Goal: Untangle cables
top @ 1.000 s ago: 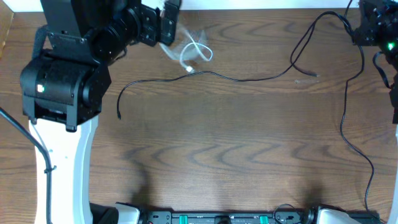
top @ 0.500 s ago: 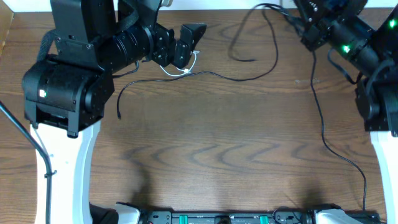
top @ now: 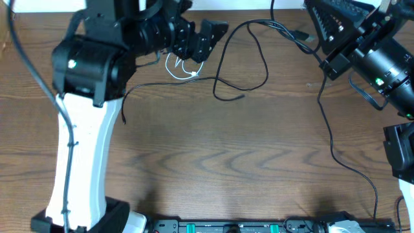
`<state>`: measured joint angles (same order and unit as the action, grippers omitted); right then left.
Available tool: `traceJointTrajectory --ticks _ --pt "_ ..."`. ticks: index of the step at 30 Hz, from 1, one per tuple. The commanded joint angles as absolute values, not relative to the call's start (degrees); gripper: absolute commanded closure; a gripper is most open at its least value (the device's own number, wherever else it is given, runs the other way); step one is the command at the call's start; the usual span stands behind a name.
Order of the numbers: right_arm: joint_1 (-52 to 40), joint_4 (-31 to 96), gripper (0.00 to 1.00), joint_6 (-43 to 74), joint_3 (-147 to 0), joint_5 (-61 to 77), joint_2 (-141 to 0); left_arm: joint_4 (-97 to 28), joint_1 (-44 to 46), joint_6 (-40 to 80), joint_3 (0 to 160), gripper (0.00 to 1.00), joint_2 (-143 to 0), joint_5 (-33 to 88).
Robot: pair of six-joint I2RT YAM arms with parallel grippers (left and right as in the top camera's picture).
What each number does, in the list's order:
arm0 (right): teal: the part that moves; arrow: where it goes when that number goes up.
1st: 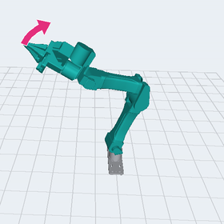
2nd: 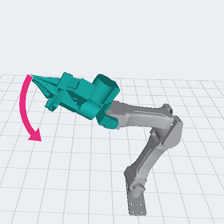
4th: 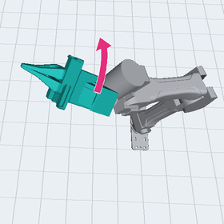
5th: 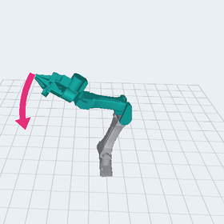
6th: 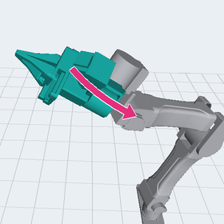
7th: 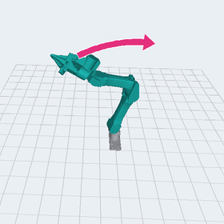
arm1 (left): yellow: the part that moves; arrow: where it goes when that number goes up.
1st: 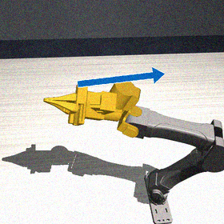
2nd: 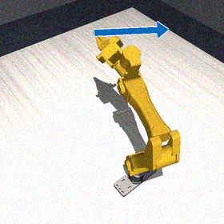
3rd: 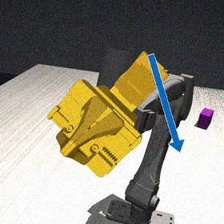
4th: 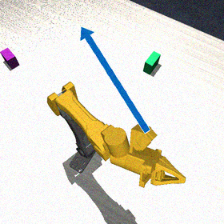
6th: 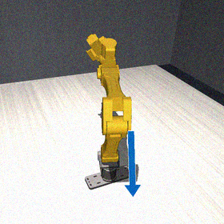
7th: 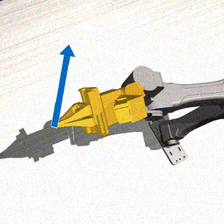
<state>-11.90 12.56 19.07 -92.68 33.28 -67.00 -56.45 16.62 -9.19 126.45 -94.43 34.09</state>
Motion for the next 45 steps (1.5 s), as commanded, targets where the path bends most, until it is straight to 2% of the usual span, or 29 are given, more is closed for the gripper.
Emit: traceJointTrajectory --ticks 1,14,15,16,18,19,20,27,36,45 --pt "-12.58 12.43 0.99 20.56 -93.76 33.3 -66.76 -56.05 18.74 -9.34 126.37 0.07 -96.14 38.81" --pt "-12.6 12.64 0.99 20.82 -93.76 33.45 -66.76 -52.93 26.61 -11.14 126.39 0.07 -95.57 38.74" --pt "-12.6 12.67 0.99 20.82 -93.76 34.0 -66.76 -52.4 26.76 -11.68 126.39 0.16 -95.57 38.74" --pt "-12.6 12.84 0.99 20.8 -93.76 34.11 -66.76 -51.68 26.76 -11.75 126.39 0.32 -95.57 38.7" --pt "-12.6 12.95 0.99 20.78 -93.76 34.06 -66.76 -51.18 26.76 -11.75 126.39 0.5 -95.57 38.68" --pt "-12.6 12.97 0.99 20.75 -93.76 34.06 -66.76 -51.07 26.76 -11.75 126.39 0.81 -95.57 38.52" --pt "-12.58 13.04 0.99 20.75 -93.76 34.04 -66.76 -51.09 26.76 -11.73 126.39 0.92 -95.57 38.5" --pt "-12.58 15.75 0.99 18.46 -93.76 32.77 -66.76 -51.03 26.76 -11.73 126.39 0.92 -95.35 38.37" --pt "-12.58 27.77 0.99 11.88 -93.76 22.63 -69.06 -50.17 26.76 -11.75 126.39 0.93 -93.6 38.3" --pt "-12.6 28.93 0.99 11.51 -93.76 22.61 -72.84 -50.06 26.76 -11.75 126.39 0.92 -89.3 33.15"
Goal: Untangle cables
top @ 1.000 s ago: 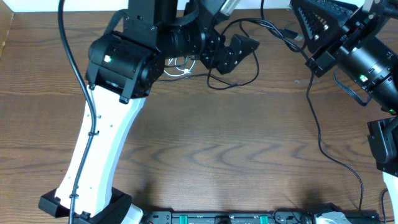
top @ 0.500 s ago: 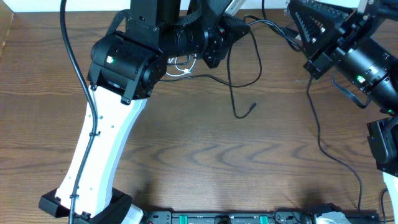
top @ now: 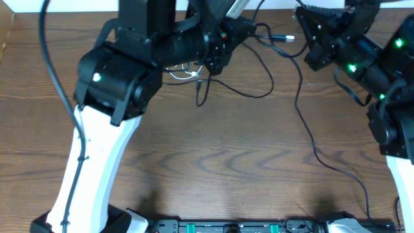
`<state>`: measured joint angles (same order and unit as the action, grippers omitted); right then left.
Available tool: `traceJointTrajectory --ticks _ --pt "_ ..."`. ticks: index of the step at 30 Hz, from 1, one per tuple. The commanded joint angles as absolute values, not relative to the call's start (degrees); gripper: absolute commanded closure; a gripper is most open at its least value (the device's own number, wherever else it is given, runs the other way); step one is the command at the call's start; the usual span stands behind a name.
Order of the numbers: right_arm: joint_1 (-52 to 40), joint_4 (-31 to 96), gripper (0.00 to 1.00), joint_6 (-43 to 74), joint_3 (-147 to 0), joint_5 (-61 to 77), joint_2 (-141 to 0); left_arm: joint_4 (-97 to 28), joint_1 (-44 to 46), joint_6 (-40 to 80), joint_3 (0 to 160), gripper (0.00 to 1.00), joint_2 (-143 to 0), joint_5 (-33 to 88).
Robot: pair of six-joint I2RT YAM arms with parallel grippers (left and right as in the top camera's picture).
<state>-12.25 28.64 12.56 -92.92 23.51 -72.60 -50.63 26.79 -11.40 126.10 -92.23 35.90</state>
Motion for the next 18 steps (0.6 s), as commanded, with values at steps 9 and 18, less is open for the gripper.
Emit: traceJointTrajectory --ticks 9,18 --pt "-12.58 30.72 0.99 11.49 -93.76 21.45 -74.28 -50.04 26.76 -11.75 126.39 0.92 -87.0 32.27" --pt "-12.58 33.65 0.99 11.42 -93.73 18.09 -76.53 -50.04 26.76 -11.92 126.39 0.92 -83.55 27.51"
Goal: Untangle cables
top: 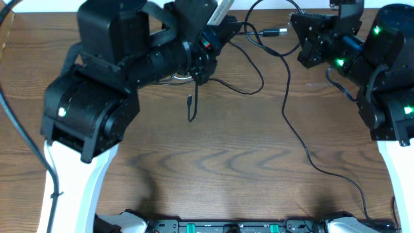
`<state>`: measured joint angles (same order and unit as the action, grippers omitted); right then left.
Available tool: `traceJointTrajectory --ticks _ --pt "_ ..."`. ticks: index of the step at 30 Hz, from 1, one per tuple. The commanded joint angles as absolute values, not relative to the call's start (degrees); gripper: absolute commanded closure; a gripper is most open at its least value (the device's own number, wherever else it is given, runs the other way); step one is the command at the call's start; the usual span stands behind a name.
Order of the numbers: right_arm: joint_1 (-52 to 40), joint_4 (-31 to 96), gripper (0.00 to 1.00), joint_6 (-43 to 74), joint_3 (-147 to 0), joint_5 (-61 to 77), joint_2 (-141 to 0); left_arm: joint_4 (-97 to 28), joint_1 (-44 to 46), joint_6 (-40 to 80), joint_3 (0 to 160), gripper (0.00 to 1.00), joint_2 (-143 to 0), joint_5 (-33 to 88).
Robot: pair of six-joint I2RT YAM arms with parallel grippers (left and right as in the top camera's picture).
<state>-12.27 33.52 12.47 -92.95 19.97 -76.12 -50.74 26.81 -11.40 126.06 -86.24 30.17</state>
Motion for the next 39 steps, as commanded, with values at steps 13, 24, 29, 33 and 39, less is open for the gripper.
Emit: traceJointTrajectory --ticks 13,24,29,33,39 --pt "-12.75 33.58 0.99 10.17 -93.73 16.19 -76.64 -50.06 26.76 -11.94 126.39 0.92 -81.06 24.73" --pt "-12.75 29.78 0.99 10.26 -93.73 21.63 -76.62 -50.5 26.76 -11.94 126.39 0.92 -81.34 24.27" --pt "-12.78 27.35 0.99 10.76 -93.73 21.65 -76.62 -51.66 26.76 -11.94 126.39 0.92 -81.32 23.62" --pt "-12.8 23.73 0.99 12.36 -93.76 23.14 -76.38 -52.77 26.76 -12.16 126.32 0.92 -81.36 23.24" --pt "-12.53 16.43 0.99 12.69 -93.76 17.72 -75.05 -54.54 26.76 -13.04 126.32 0.92 -82.08 23.24"
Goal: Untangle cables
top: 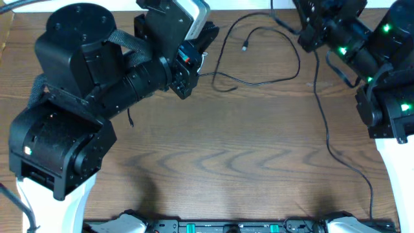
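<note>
A thin black cable [284,76] lies in a wide loop on the wooden table [213,162], with a small plug [246,46] at one end. Its other end [129,120] pokes out below my left arm. The left gripper [197,48] sits at the back over the spot where this cable disappears; its fingers are hidden by the wrist. A second black cable [326,129] runs from my right gripper [312,35], which looks shut on it, down to the front right. The white cable is hidden under the left arm.
My bulky left arm [84,110] covers the left half of the table. The right arm [388,84] stands along the right edge. A rail with green fittings [226,228] runs along the front edge.
The left arm has swung back left. The black cable's free end was by the middle and is now at the left. The loop lies wider, and the right gripper sits farther back right.
First both grippers were at the back, with the loop lying between them and a white cable by the left gripper. Then both were nearer the middle, with the loop bunched and a cable end hanging under the left gripper. Now they are apart again and the loop is spread out.
</note>
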`<state>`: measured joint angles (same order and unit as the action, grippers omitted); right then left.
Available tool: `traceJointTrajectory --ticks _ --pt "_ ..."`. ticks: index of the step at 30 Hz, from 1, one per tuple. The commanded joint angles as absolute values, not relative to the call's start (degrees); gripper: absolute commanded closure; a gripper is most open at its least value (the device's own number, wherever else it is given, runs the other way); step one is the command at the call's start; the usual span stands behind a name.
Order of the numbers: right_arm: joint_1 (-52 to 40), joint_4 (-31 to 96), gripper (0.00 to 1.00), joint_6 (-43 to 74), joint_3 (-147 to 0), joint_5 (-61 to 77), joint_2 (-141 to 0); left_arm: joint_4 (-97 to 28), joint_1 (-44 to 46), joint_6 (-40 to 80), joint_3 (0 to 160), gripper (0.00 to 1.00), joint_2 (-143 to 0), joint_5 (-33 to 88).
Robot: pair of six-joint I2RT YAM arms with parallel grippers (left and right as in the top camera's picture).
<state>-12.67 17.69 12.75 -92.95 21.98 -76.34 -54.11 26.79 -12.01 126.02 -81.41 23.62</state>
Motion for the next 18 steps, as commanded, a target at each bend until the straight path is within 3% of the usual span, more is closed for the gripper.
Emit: traceJointTrajectory --ticks 1,6,10,18 --pt "-12.32 16.45 0.99 11.18 -93.76 14.74 -74.94 -54.57 26.76 -13.04 126.32 0.92 -82.08 23.24" --pt "-10.94 20.51 0.99 -0.69 -93.76 -1.93 -74.89 -54.94 26.76 -13.47 126.32 0.92 -82.06 23.22" --pt "-8.01 24.67 0.99 -10.17 -93.76 -24.47 -75.05 -55.22 26.76 -13.89 126.32 0.92 -82.08 23.24" --pt "7.05 32.88 0.99 -12.38 -93.73 -23.05 -78.39 -56.53 26.76 -13.85 126.34 0.92 -82.06 23.29"
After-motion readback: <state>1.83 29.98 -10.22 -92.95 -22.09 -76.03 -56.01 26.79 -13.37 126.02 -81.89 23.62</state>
